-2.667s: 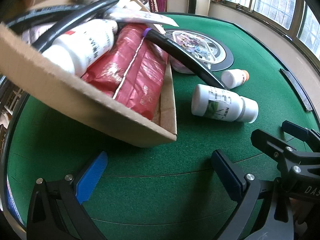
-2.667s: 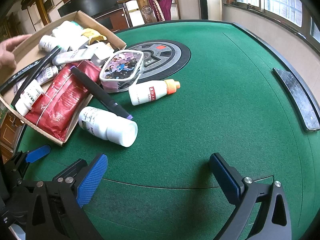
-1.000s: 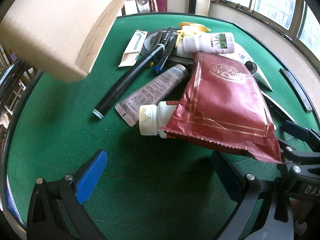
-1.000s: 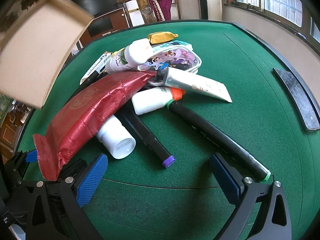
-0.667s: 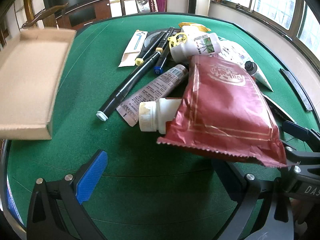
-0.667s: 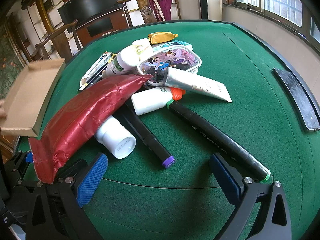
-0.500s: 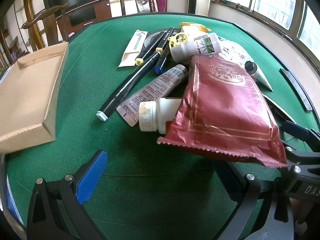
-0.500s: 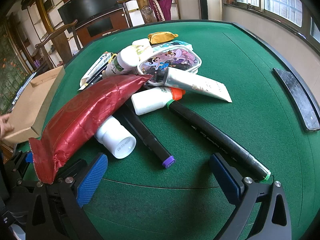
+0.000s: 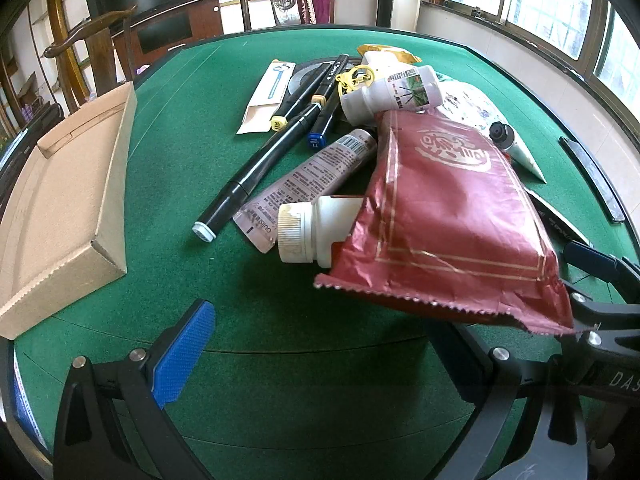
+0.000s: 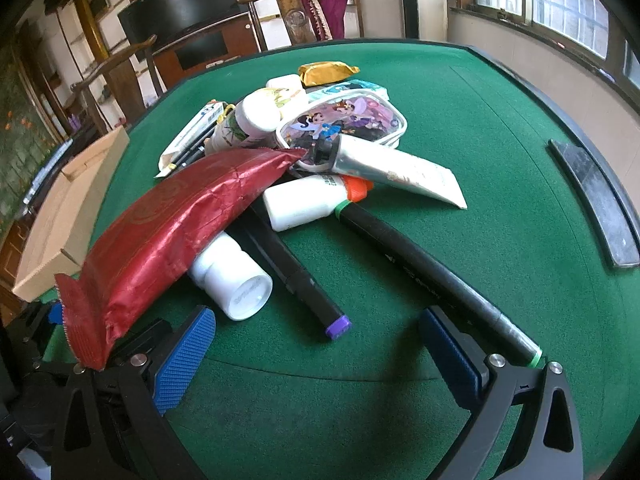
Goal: Organize objects
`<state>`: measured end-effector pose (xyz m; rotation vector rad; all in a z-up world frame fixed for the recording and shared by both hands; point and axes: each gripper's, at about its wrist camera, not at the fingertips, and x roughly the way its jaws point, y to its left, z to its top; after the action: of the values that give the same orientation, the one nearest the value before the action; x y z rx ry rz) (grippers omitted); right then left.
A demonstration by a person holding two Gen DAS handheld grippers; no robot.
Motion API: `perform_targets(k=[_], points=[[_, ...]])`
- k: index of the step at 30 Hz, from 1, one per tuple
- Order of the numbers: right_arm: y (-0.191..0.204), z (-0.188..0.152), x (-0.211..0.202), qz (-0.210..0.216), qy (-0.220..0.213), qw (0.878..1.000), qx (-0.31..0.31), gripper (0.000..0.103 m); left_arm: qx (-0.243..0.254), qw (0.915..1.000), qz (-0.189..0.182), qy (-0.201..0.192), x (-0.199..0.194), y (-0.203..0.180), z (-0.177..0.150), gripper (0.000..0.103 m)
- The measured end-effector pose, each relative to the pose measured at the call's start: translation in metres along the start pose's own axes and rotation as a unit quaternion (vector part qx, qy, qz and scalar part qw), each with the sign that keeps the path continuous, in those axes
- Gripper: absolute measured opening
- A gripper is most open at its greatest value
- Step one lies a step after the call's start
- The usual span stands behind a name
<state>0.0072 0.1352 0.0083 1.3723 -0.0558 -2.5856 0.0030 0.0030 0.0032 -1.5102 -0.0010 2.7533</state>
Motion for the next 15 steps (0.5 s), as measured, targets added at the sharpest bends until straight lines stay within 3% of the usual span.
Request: perform_targets(k=[15], points=[[0.0009, -0.0009, -0.0010, -0.002, 0.001, 1.000, 0.000, 0.103, 0.000, 1.0000, 0.000, 0.000, 0.0002, 0.0004, 0.0000, 0.103]])
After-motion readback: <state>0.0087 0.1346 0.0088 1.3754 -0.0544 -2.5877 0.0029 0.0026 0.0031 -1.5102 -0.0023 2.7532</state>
